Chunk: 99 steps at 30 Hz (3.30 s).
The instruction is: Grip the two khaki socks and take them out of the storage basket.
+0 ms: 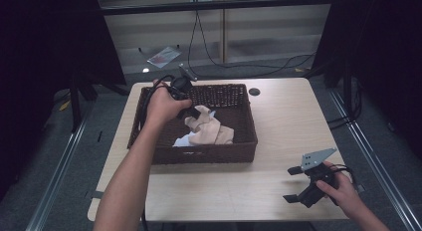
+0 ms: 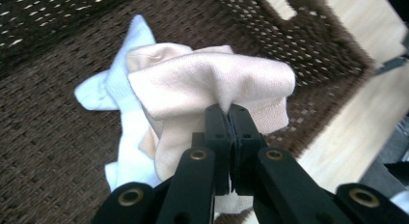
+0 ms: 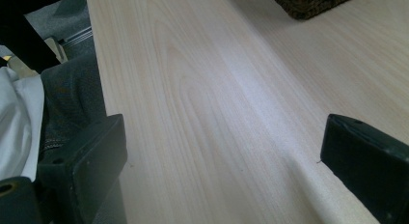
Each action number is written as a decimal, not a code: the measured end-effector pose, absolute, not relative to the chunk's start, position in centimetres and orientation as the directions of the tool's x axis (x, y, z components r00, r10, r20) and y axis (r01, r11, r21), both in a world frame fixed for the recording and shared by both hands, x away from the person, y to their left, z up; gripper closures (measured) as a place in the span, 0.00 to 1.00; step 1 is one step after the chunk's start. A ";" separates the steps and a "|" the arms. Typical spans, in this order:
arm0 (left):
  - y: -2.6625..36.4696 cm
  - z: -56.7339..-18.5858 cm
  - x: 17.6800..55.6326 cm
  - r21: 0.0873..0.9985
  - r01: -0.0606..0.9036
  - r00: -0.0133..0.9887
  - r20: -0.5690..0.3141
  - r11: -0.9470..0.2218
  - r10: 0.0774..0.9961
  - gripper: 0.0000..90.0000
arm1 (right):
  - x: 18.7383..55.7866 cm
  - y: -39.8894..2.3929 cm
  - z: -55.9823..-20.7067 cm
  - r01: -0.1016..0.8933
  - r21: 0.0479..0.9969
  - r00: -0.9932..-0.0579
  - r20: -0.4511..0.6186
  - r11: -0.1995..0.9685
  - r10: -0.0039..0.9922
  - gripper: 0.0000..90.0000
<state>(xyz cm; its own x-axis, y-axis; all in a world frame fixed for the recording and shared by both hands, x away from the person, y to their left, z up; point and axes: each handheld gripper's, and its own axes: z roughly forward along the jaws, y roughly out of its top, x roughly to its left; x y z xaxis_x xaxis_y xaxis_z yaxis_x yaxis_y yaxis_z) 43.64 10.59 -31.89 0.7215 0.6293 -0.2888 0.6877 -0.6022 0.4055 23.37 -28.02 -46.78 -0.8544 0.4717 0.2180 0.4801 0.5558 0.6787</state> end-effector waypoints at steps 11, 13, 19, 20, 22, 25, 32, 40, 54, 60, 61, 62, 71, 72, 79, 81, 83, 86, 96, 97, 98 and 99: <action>11.1 -30.0 41.8 0.421 0.642 0.766 -0.311 -0.641 0.563 0.98 | 23.4 -27.9 -46.9 0.483 0.674 -0.854 0.222 0.559 0.470 0.03; 11.0 -29.8 41.4 0.418 0.630 0.776 -0.300 -0.654 0.555 0.98 | 23.4 -27.9 -46.9 0.483 0.673 -0.854 0.222 0.559 0.471 0.03; 10.7 -29.4 40.4 0.419 0.593 0.805 -0.296 -0.687 0.514 0.98 | 23.4 -27.9 -46.9 0.482 0.675 -0.855 0.224 0.558 0.468 0.03; 10.5 -29.4 40.0 0.420 0.588 0.809 -0.299 -0.692 0.506 0.98 | 23.4 -27.9 -46.9 0.483 0.675 -0.854 0.223 0.558 0.469 0.03; 10.4 -29.4 39.7 0.420 0.574 0.819 -0.292 -0.703 0.493 0.98 | 23.4 -27.9 -46.9 0.485 0.675 -0.853 0.225 0.556 0.471 0.03; 10.1 -29.4 39.1 0.430 0.551 0.834 -0.294 -0.715 0.467 0.98 | 23.4 -27.9 -46.9 0.483 0.674 -0.854 0.224 0.558 0.469 0.03; 9.4 -29.6 37.7 0.448 0.513 0.858 -0.296 -0.732 0.420 0.98 | 23.4 -27.9 -46.9 0.484 0.673 -0.853 0.222 0.559 0.472 0.03; 9.1 -29.3 36.5 0.453 0.472 0.879 -0.308 -0.756 0.364 0.98 | 23.4 -27.9 -46.9 0.485 0.673 -0.853 0.223 0.558 0.473 0.03; 8.5 -29.5 35.4 0.447 0.441 0.890 -0.329 -0.778 0.316 0.98 | 23.4 -27.9 -46.9 0.483 0.675 -0.854 0.223 0.558 0.469 0.03; 8.7 -28.5 35.4 0.453 0.437 0.892 -0.326 -0.777 0.312 0.98 | 23.4 -27.9 -46.9 0.483 0.674 -0.854 0.223 0.559 0.470 0.03; 8.7 -28.5 35.4 0.453 0.437 0.892 -0.326 -0.777 0.312 0.98 | 23.4 -27.9 -46.9 0.483 0.674 -0.854 0.223 0.559 0.470 0.03; 8.8 -28.2 35.3 0.455 0.437 0.892 -0.327 -0.775 0.311 0.98 | 23.4 -27.8 -46.9 0.485 0.673 -0.854 0.225 0.558 0.470 0.03; 8.5 -29.0 35.0 0.451 0.420 0.892 -0.363 -0.787 0.268 0.97 | 23.4 -27.8 -46.9 0.483 0.673 -0.855 0.225 0.560 0.467 0.03; 8.3 -29.3 35.0 0.443 0.410 0.891 -0.380 -0.797 0.247 0.96 | 23.4 -27.8 -46.9 0.484 0.675 -0.854 0.226 0.557 0.469 0.03; 7.5 -30.0 35.1 0.435 0.403 0.899 -0.354 -0.805 0.258 0.54 | 23.4 -27.8 -46.9 0.481 0.673 -0.856 0.222 0.562 0.467 0.03; 7.5 -30.3 35.4 0.425 0.402 0.904 -0.325 -0.811 0.278 0.49 | 23.4 -27.8 -46.9 0.482 0.673 -0.855 0.222 0.562 0.468 0.03; 7.4 -30.7 35.8 0.414 0.401 0.908 -0.295 -0.817 0.296 0.38 | 23.4 -27.8 -46.9 0.480 0.675 -0.857 0.222 0.560 0.466 0.03; 7.3 -31.3 36.5 0.410 0.406 0.911 -0.258 -0.817 0.323 0.30 | 23.4 -27.9 -46.9 0.481 0.675 -0.856 0.223 0.560 0.467 0.03; 6.8 -34.0 39.3 0.407 0.445 0.895 -0.195 -0.798 0.400 0.22 | 23.4 -27.8 -46.9 0.481 0.672 -0.856 0.220 0.562 0.469 0.03; 6.7 -34.3 39.7 0.407 0.441 0.897 -0.190 -0.800 0.398 0.22 | 23.4 -27.8 -46.9 0.481 0.673 -0.856 0.219 0.562 0.469 0.03; 6.7 -34.4 39.9 0.409 0.439 0.898 -0.185 -0.800 0.399 0.21 | 23.4 -27.9 -46.9 0.477 0.675 -0.858 0.218 0.563 0.465 0.03; 6.7 -34.5 40.2 0.405 0.447 0.895 -0.184 -0.798 0.407 0.21 | 23.4 -27.9 -46.9 0.478 0.675 -0.857 0.219 0.562 0.466 0.03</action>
